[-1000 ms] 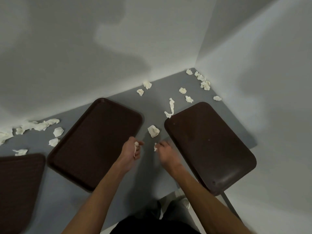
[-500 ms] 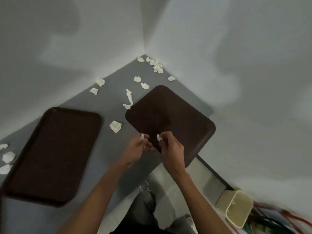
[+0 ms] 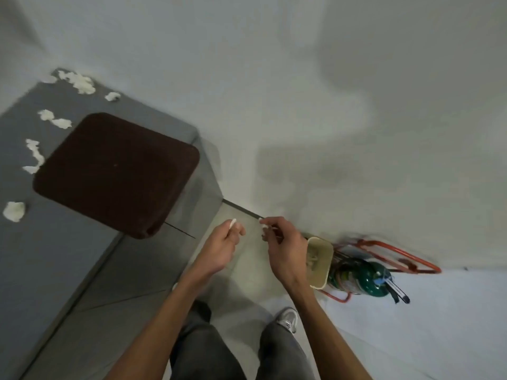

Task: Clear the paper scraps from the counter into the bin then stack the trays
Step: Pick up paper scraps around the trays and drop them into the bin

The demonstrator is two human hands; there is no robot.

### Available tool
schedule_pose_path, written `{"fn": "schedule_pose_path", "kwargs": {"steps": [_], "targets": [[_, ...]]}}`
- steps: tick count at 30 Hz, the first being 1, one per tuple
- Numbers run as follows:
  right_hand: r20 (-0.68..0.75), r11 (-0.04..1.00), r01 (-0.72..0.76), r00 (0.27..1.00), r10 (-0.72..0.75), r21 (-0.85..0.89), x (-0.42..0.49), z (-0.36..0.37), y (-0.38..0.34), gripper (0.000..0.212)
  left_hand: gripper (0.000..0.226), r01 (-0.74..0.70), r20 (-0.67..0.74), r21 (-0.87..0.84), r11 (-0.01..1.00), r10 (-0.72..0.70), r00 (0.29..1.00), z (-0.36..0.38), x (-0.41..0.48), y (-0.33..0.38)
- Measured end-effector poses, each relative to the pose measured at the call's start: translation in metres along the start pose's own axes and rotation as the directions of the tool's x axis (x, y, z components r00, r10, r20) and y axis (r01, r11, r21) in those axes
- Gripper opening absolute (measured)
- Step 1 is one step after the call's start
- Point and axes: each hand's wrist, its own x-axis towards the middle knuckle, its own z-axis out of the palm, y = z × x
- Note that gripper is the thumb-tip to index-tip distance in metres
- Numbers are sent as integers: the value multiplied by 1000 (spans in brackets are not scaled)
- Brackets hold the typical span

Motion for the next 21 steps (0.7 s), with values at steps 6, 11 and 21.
{"fn": "schedule_pose_path", "kwargs": {"steps": [6, 11, 21], "targets": [[-89, 975, -209, 975, 202, -72, -17, -86, 132, 20, 33, 215, 146, 68, 974, -223, 964, 152, 21, -29], [-136, 927, -358, 930, 342, -116, -22, -105, 239, 14, 28, 105, 214, 306, 946, -176, 961, 239, 58, -79], [-151, 859, -395, 919, 365, -325, 23, -65, 491, 13, 21, -24, 188, 510, 860, -85, 978, 365, 178, -246]]}}
